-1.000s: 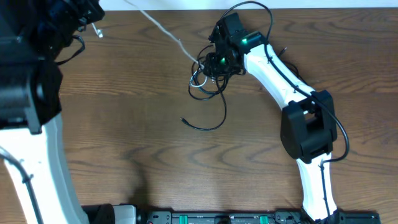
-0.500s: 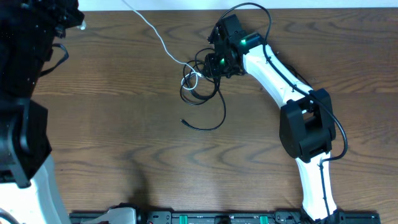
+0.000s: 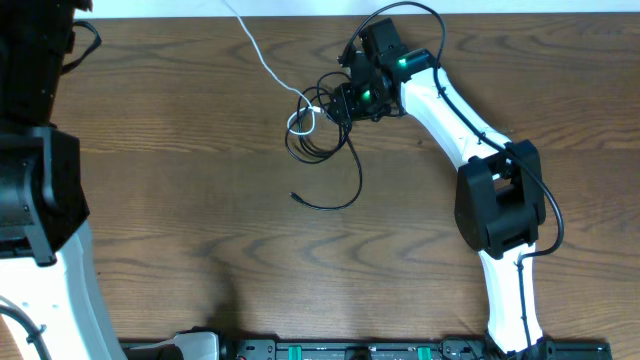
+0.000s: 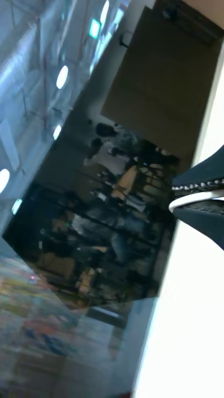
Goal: Untangle cables
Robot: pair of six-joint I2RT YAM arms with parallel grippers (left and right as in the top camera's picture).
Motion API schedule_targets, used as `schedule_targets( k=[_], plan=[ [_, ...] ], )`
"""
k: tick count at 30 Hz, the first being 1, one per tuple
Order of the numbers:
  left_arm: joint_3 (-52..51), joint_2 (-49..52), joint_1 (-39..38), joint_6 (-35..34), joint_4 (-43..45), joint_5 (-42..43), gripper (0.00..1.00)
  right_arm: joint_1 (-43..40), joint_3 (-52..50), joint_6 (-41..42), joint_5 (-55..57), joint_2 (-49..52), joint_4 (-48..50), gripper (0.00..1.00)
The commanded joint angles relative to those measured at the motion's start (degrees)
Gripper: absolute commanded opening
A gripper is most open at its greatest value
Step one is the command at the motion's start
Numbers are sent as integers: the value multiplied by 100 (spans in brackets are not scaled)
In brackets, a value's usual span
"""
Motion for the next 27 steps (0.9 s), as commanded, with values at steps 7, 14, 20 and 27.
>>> schedule_targets(
  k=[7, 14, 20, 27],
  plan=[
    [90, 337, 17, 734, -2273, 7, 7, -9, 9, -459, -466, 35, 2, 49],
    [90, 1075, 17, 1091, -3661, 7, 7, -46, 9, -450, -463, 35, -4, 48],
    [90, 1961, 17, 1283, -4765, -457, 8, -205, 9, -372, -463, 35, -107, 47],
    [79, 3093, 17, 1283, -5823, -1626, 16, -400, 9, -376, -463, 35, -234, 47]
  ],
)
